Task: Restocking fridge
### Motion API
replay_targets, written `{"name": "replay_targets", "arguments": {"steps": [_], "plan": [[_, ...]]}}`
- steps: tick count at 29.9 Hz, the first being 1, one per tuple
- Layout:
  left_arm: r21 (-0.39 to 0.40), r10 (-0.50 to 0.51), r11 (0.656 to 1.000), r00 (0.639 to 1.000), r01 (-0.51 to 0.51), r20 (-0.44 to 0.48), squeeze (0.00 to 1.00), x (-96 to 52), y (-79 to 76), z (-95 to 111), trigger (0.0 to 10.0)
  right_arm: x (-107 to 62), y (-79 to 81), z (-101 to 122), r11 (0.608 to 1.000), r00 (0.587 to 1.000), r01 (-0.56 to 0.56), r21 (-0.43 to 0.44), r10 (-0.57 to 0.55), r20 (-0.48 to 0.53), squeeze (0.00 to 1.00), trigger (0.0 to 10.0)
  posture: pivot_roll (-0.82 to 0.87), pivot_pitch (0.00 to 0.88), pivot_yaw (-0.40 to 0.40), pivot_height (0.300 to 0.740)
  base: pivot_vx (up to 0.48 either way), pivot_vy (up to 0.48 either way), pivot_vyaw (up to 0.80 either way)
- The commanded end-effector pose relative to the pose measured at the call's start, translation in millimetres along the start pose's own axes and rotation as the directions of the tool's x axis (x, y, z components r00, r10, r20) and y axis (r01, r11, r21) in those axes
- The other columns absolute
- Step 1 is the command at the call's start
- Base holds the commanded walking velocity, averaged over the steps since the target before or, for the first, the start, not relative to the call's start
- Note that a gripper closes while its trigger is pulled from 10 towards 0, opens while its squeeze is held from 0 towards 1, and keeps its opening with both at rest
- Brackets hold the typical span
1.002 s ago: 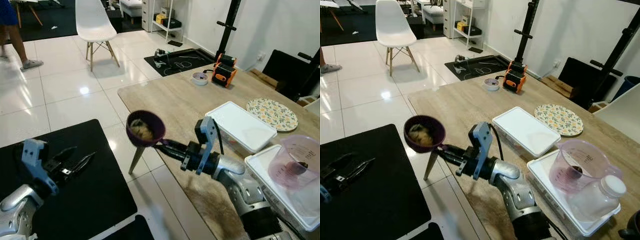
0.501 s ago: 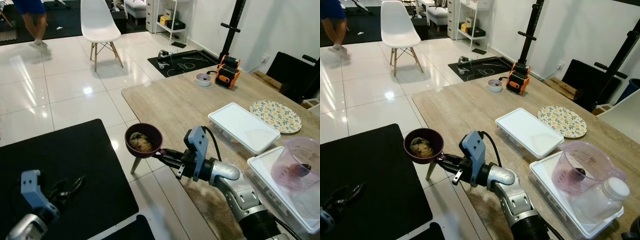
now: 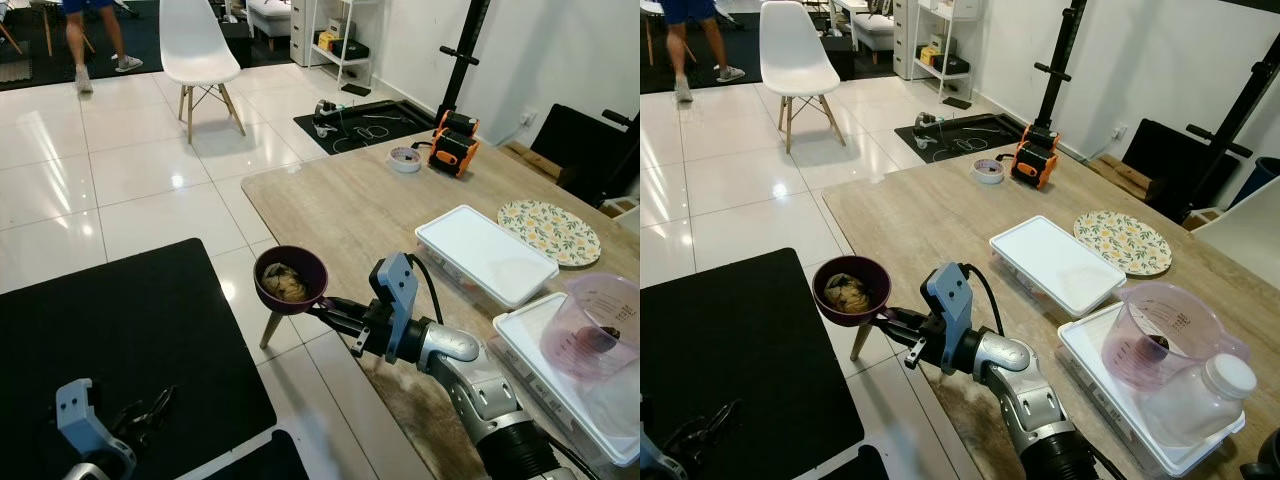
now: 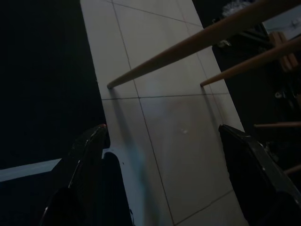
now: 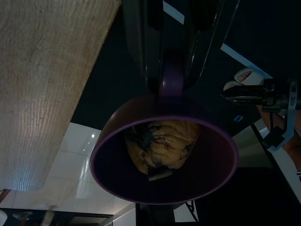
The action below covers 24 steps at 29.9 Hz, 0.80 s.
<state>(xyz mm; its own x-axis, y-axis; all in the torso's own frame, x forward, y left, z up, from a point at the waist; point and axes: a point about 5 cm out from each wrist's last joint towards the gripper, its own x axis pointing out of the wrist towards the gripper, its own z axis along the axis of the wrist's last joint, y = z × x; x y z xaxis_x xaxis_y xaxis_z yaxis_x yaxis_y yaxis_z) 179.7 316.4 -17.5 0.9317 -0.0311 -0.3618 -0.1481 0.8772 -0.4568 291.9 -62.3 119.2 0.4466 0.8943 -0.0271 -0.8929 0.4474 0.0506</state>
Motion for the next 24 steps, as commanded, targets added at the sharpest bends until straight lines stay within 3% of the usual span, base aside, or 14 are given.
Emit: {"name": "replay_targets", "arguments": {"steps": [1, 16, 24], "plan": [[-0.029, 0.011, 1.0, 1.0, -0.011, -0.022, 0.0, 0.5, -3.7, -12.8, 10.0, -2.1, -0.7, 2.2, 1.0, 0.999, 0.005, 0.003, -0.005, 0.032, 0.0, 10.0, -0.04, 0.0, -0.069, 0.74, 0.0, 0.48, 0.0], [-0.045, 0.008, 0.999, 0.999, -0.009, -0.037, 0.0, 2.4, -7.5, -21.9, 10.0, -1.6, 0.0, 2.4, 1.0, 1.0, 0.002, 0.002, -0.002, 0.031, 0.0, 10.0, -0.05, 0.0, -0.072, 0.74, 0.0, 0.48, 0.0], [-0.002, 0.007, 1.0, 0.996, -0.007, -0.086, 0.0, 6.0, -12.4, -28.0, 10.0, -1.6, 0.2, 2.9, 1.0, 0.999, -0.001, 0.006, 0.0, 0.034, 0.0, 10.0, -0.04, 0.0, -0.074, 0.74, 0.0, -0.097, 0.0]]}}
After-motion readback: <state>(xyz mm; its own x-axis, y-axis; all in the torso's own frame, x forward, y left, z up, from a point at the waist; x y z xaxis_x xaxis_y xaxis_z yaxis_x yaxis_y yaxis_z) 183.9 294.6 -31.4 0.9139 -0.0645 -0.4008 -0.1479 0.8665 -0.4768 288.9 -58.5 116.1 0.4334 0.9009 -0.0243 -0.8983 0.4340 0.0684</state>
